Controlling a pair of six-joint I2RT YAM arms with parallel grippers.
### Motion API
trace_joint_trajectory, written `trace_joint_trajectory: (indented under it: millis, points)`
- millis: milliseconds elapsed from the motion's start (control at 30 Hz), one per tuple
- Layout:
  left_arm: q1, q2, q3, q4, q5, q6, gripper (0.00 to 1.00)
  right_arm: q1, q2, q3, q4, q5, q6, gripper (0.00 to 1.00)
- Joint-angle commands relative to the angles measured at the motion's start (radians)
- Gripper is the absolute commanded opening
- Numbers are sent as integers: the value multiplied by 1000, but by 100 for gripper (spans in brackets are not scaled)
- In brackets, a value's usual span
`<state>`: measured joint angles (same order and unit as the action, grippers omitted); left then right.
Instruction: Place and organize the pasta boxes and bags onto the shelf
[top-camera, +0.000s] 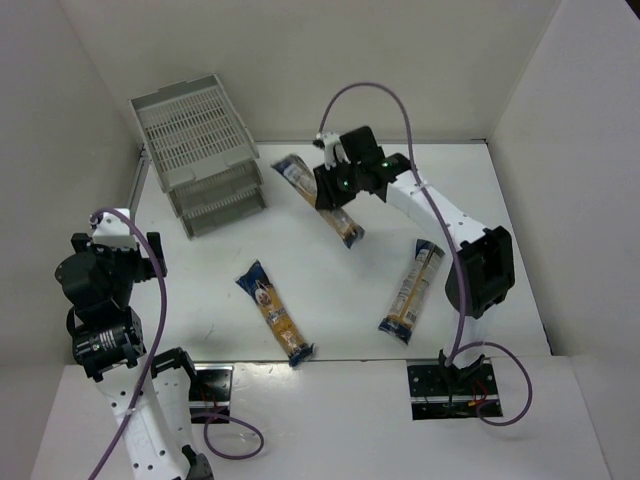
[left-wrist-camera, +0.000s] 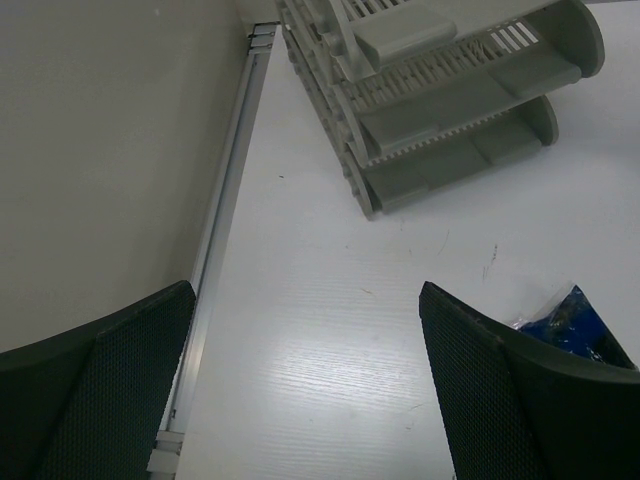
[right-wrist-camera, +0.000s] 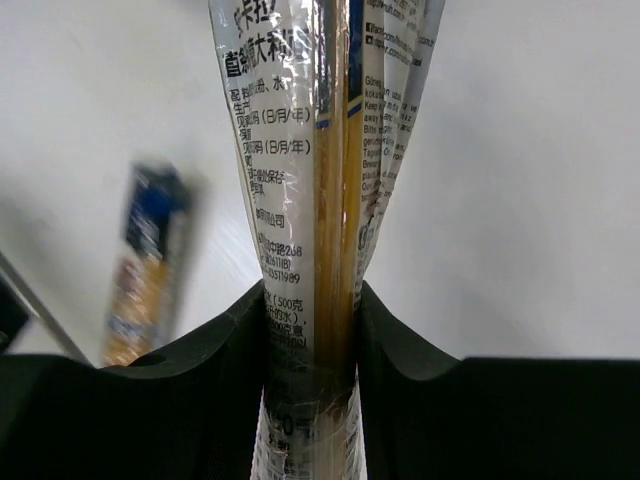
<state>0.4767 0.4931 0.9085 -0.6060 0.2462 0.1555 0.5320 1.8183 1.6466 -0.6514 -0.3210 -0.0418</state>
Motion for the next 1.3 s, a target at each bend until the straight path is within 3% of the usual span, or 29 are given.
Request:
trace_joint_trajectory:
  millis: [0, 233, 333, 367, 467, 500, 567, 633, 733, 867, 1100, 1267]
  points:
    - [8, 1, 13, 46, -21, 19, 100, -4, -65, 335, 147, -85, 204, 0]
    - [8, 117, 88, 184, 149, -48, 100, 98, 324, 1034, 213, -133, 368, 0]
    - [8, 304, 162, 296, 203, -245, 100, 109, 583, 1452, 223, -161, 512, 0]
    - [8, 305, 188, 305, 218, -284, 100, 109, 584, 1484, 249, -180, 542, 0]
    - [8, 498, 315, 318, 293, -363, 100, 146, 605, 1487, 263, -145, 586, 0]
    - [8, 537, 355, 318, 426, -376, 100, 146, 605, 1487, 263, -156, 586, 0]
    - [-10, 654, 432, 340, 551, -433, 100, 157, 605, 1487, 309, -156, 605, 0]
    - [-68, 755, 525, 373, 692, -530, 100, 157, 605, 1487, 360, -156, 625, 0]
    - [-162, 780, 526, 446, 794, -580, 100, 170, 605, 1487, 378, -156, 648, 0]
    - [-288, 800, 497, 414, 846, -540, 100, 209, 636, 1487, 424, -156, 683, 0]
    - [-349, 818, 477, 520, 932, -605, 100, 229, 645, 1487, 420, -118, 703, 0]
    - [-368, 843, 474, 489, 794, -585, 100, 270, 645, 1487, 411, -127, 712, 0]
